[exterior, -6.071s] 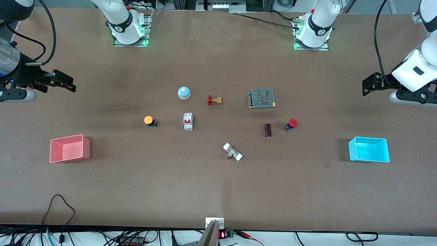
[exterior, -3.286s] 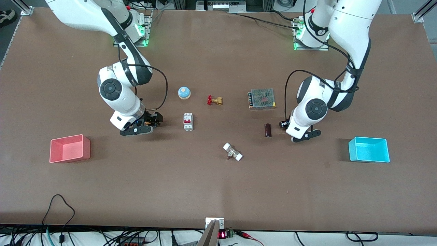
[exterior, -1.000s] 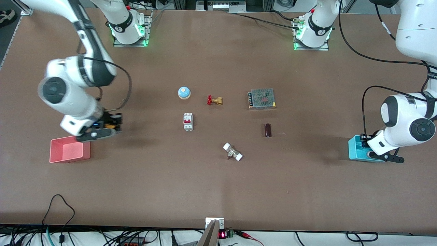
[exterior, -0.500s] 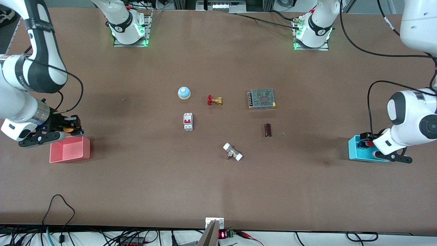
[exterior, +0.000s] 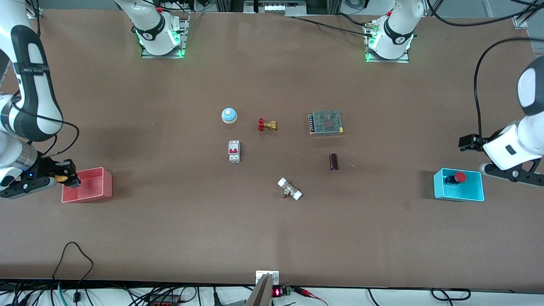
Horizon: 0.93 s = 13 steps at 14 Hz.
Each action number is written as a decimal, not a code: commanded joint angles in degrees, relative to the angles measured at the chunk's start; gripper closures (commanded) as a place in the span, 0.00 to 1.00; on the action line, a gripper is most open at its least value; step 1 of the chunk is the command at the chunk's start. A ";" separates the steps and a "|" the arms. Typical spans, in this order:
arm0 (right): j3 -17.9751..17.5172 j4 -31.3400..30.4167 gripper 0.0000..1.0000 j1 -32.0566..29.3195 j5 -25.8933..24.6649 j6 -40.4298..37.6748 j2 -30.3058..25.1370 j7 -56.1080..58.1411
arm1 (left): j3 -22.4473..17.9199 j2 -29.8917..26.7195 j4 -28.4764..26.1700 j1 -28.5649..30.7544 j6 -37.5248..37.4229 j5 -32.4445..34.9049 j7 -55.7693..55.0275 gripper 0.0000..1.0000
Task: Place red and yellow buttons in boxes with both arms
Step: 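Open the right gripper over the pink box, dropping the yellow button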
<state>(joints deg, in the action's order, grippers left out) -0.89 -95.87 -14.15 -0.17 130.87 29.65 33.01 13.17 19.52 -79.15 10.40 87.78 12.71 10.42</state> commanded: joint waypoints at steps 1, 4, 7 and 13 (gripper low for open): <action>-0.52 2.09 0.69 -0.88 1.66 2.11 3.47 1.62 | 4.65 1.84 7.68 -0.12 -9.44 0.47 -3.29 0.00; -0.52 2.09 0.69 -0.88 2.79 3.61 4.53 1.53 | 4.59 -0.08 7.53 -2.74 -6.43 -1.97 -3.91 0.00; -0.52 2.00 0.69 -0.88 3.51 3.87 5.76 1.62 | -4.16 -11.82 -7.79 -7.74 5.42 -8.55 -8.73 0.00; -0.52 1.83 0.67 -0.88 3.51 5.80 7.70 1.62 | -12.56 -19.79 -20.43 -11.46 14.52 -14.65 -8.48 0.00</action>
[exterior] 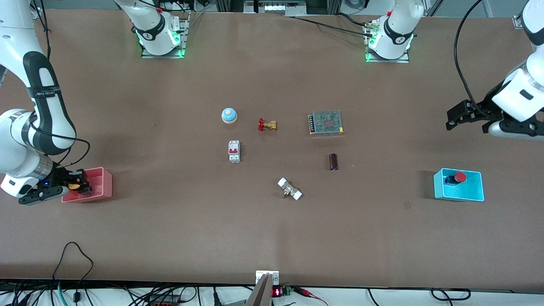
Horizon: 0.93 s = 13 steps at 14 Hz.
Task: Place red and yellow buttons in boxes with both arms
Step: 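Open the right gripper over the pink box, dropping the yellow button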
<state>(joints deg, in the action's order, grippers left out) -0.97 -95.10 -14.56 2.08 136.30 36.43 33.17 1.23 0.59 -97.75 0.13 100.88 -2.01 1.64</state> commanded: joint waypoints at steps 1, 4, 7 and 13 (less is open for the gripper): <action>-0.43 0.97 0.67 -0.38 1.35 0.80 1.10 1.46 | -0.35 -0.33 -0.43 -1.19 0.56 0.25 0.12 0.00; -0.43 0.97 0.53 -0.38 1.35 0.90 1.45 1.46 | -0.17 -0.15 -0.16 -1.10 -1.21 0.26 -0.06 0.00; -0.43 0.88 0.29 -0.38 1.35 0.81 1.45 1.46 | -0.17 -0.06 0.11 -0.92 -1.91 0.26 -0.49 0.00; -0.52 0.36 0.00 1.02 1.43 -3.64 -3.10 0.75 | -0.70 5.64 6.60 -0.66 -3.85 0.26 0.47 0.00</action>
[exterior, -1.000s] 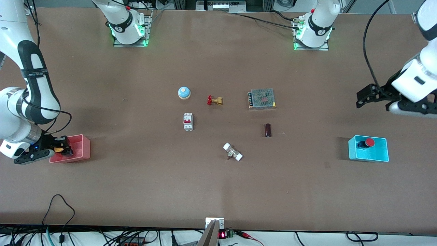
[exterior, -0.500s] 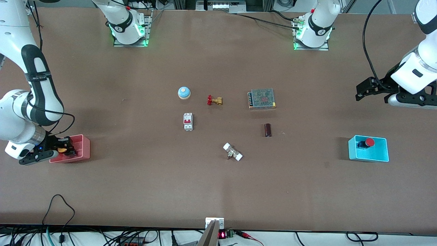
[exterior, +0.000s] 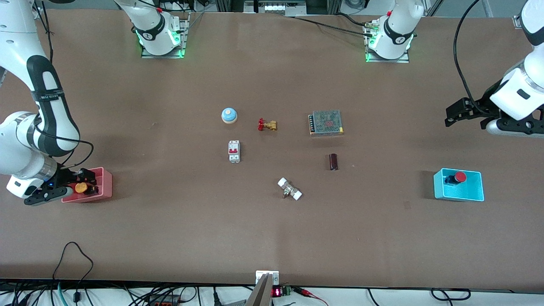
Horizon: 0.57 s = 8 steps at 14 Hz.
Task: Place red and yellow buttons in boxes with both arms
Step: 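Open the right gripper over the pink box, dropping the yellow button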
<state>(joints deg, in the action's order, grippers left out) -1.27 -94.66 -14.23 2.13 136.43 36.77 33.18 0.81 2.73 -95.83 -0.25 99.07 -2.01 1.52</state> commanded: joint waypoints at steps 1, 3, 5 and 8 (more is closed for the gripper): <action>-0.22 -0.09 0.00 1.48 1.39 -7.97 -6.42 -0.38 | 0.06 3.51 5.21 -0.28 -2.13 0.25 0.59 0.00; -0.22 0.00 0.00 4.20 1.22 -16.50 -12.57 -5.55 | 0.24 3.42 6.27 -0.36 -2.30 0.25 0.33 0.00; -0.22 0.18 0.00 7.10 0.34 -23.11 -17.94 -11.53 | 0.24 3.68 7.14 -0.28 -2.22 0.34 0.51 0.00; -0.14 0.52 0.00 9.91 -0.71 -31.36 -25.24 -19.70 | 0.42 3.51 7.24 -0.89 -3.18 2.09 0.42 0.00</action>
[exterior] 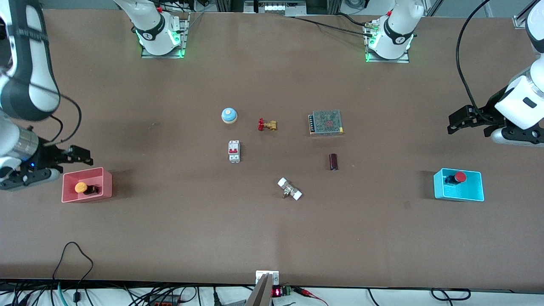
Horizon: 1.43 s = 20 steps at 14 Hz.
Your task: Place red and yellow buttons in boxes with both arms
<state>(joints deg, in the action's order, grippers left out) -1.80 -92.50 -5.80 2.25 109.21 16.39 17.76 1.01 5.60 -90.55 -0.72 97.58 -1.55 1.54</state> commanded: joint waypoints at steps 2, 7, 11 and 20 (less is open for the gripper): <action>0.22 -1.80 0.00 2.98 -3.29 -7.60 -8.90 -8.16 | 0.30 0.73 1.87 -0.51 -1.78 1.63 0.48 0.00; -0.49 -3.74 0.00 5.71 -2.95 -14.29 -14.46 -16.00 | 0.92 0.73 1.96 -0.34 -2.48 1.81 0.48 0.00; -0.22 -3.21 0.00 6.58 -2.51 -14.64 -14.72 -15.48 | 1.01 0.56 2.04 -0.34 -2.39 1.81 0.48 0.00; 4.35 -2.33 0.00 12.39 -2.95 -14.11 -14.11 -15.12 | 1.27 0.29 2.22 -0.34 -3.97 3.83 0.48 0.00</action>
<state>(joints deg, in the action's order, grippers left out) 1.69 -94.82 5.46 -0.14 95.10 2.91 2.54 1.94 5.67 -89.65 -1.04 94.81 1.06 1.54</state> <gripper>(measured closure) 0.000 0.000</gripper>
